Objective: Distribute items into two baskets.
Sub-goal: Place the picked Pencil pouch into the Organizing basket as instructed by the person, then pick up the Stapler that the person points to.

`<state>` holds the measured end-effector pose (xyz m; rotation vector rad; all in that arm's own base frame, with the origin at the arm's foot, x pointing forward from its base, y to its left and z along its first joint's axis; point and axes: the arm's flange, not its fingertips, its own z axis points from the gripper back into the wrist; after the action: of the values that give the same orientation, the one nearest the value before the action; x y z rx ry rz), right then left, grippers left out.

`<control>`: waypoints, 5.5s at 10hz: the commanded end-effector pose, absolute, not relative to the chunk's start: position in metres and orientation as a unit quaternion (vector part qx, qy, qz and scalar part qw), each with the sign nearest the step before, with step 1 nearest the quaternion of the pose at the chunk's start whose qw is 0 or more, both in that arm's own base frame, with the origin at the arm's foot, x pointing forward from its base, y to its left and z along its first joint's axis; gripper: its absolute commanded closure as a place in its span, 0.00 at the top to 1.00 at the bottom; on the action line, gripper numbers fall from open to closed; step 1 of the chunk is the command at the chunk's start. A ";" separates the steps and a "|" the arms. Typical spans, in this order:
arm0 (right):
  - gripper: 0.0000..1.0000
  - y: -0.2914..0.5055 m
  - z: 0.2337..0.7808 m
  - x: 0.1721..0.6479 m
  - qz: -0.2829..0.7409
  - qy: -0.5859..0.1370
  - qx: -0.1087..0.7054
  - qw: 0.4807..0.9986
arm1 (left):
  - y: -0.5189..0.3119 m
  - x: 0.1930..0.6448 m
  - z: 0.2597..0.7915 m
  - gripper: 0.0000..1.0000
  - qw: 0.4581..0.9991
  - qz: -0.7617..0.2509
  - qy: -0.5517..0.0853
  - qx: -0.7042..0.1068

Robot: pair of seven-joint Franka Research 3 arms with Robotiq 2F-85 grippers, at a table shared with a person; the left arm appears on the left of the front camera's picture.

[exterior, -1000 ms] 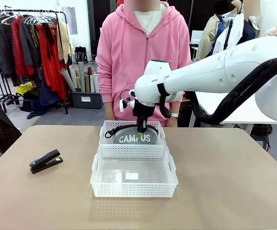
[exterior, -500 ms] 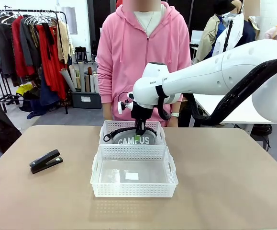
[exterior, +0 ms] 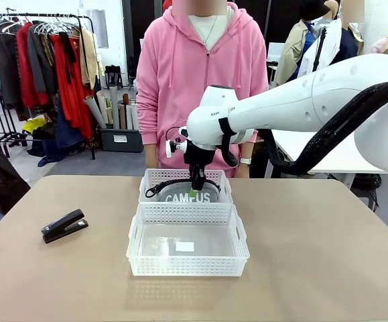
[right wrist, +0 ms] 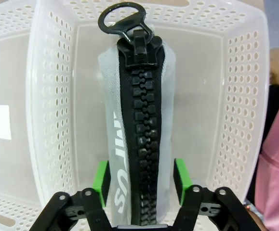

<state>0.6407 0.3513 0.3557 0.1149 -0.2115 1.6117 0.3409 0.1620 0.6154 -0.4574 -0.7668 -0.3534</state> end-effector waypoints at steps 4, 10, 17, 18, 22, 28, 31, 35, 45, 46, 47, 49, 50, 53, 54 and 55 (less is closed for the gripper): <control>1.00 0.308 0.415 0.602 0.733 -0.094 0.077 0.670 | 0.162 0.341 0.615 1.00 0.882 -0.176 -0.375 -0.225; 1.00 0.305 0.430 0.600 0.718 -0.090 0.072 0.686 | 0.162 0.341 0.615 1.00 0.882 -0.176 -0.375 -0.225; 1.00 0.305 0.430 0.600 0.718 -0.090 0.072 0.686 | 0.162 0.341 0.615 1.00 0.882 -0.176 -0.375 -0.225; 1.00 0.305 0.430 0.600 0.718 -0.090 0.072 0.686 | 0.162 0.341 0.615 1.00 0.882 -0.176 -0.375 -0.225; 1.00 0.305 0.430 0.600 0.718 -0.090 0.072 0.686 | 0.162 0.341 0.615 1.00 0.882 -0.176 -0.375 -0.225; 1.00 0.182 0.496 0.572 0.513 -0.103 0.137 0.841 | 0.162 0.341 0.615 1.00 0.882 -0.176 -0.375 -0.225; 1.00 0.098 0.521 0.547 0.467 -0.123 0.231 0.845 | 0.162 0.341 0.615 1.00 0.882 -0.176 -0.375 -0.225; 1.00 -0.023 0.525 0.501 0.346 -0.175 0.282 0.877 | 0.162 0.341 0.615 1.00 0.882 -0.176 -0.375 -0.225; 1.00 -0.109 0.525 0.428 0.247 -0.290 0.298 0.875 | 0.162 0.341 0.615 1.00 0.882 -0.176 -0.375 -0.225; 1.00 -0.107 0.526 0.429 0.250 -0.288 0.299 0.875 | 0.162 0.341 0.615 1.00 0.882 -0.176 -0.375 -0.225; 1.00 -0.104 0.527 0.430 0.252 -0.289 0.299 0.874 | 0.162 0.341 0.615 1.00 0.882 -0.176 -0.375 -0.225; 1.00 -0.112 0.529 0.429 0.245 -0.265 0.291 0.886 | 0.162 0.341 0.615 1.00 0.882 -0.176 -0.375 -0.225; 1.00 -0.112 0.529 0.429 0.245 -0.265 0.291 0.886 | 0.162 0.341 0.615 1.00 0.882 -0.176 -0.375 -0.225; 1.00 -0.112 0.529 0.429 0.245 -0.265 0.291 0.886 | 0.162 0.341 0.615 1.00 0.882 -0.176 -0.375 -0.225; 1.00 -0.112 0.529 0.429 0.245 -0.265 0.291 0.886 | 0.162 0.341 0.615 1.00 0.882 -0.176 -0.375 -0.225; 1.00 -0.112 0.529 0.429 0.245 -0.265 0.291 0.886 | 0.162 0.341 0.615 1.00 0.882 -0.176 -0.375 -0.225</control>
<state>0.4296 -0.1113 0.5286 0.6028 -0.5484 0.5135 0.3414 0.1620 0.6151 -0.4557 -0.7647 -0.3521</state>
